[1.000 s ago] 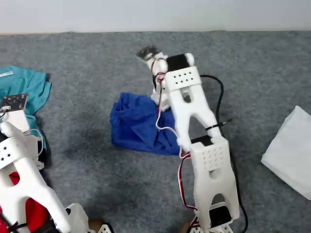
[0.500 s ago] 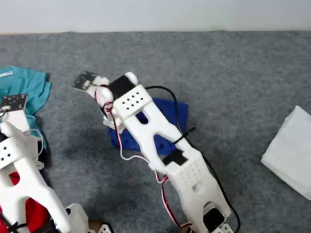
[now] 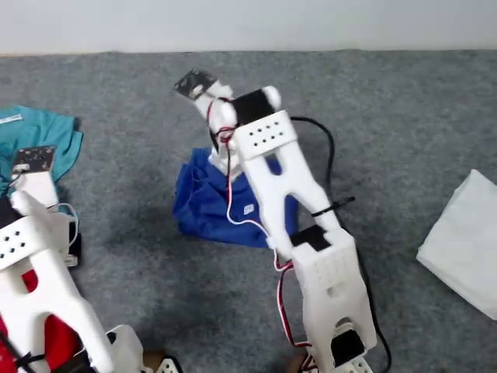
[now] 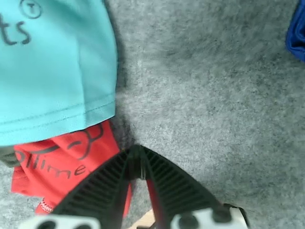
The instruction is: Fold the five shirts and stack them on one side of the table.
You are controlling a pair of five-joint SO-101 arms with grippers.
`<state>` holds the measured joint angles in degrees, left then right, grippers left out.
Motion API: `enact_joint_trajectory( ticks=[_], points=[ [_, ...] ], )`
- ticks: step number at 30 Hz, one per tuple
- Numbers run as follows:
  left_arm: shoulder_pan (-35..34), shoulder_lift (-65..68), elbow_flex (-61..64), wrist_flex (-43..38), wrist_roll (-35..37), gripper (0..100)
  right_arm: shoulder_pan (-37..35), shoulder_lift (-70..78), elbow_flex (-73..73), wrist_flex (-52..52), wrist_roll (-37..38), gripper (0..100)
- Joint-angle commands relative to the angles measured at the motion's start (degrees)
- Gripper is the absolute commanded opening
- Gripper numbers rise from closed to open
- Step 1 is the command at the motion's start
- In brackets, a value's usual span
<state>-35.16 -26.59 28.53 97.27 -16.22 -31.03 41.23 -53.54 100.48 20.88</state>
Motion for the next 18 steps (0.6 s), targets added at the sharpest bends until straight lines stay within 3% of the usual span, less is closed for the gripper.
enact_joint_trajectory(
  ticks=[1,8,11,18],
  points=[
    [0.44,-1.76,-0.48,-0.79,0.35,0,-4.09,2.51,-0.18,1.89,0.62,1.0],
    [-0.26,-1.85,-0.66,-0.62,0.35,0,-16.04,7.16,0.09,2.24,0.26,1.0],
    [-4.13,-1.85,-1.36,-0.88,0.35,0,-20.35,7.16,0.09,2.33,0.26,1.0],
    [-8.35,-1.76,-2.95,-0.97,0.35,0,-19.12,0.04,0.09,2.33,0.35,1.0]
  ],
)
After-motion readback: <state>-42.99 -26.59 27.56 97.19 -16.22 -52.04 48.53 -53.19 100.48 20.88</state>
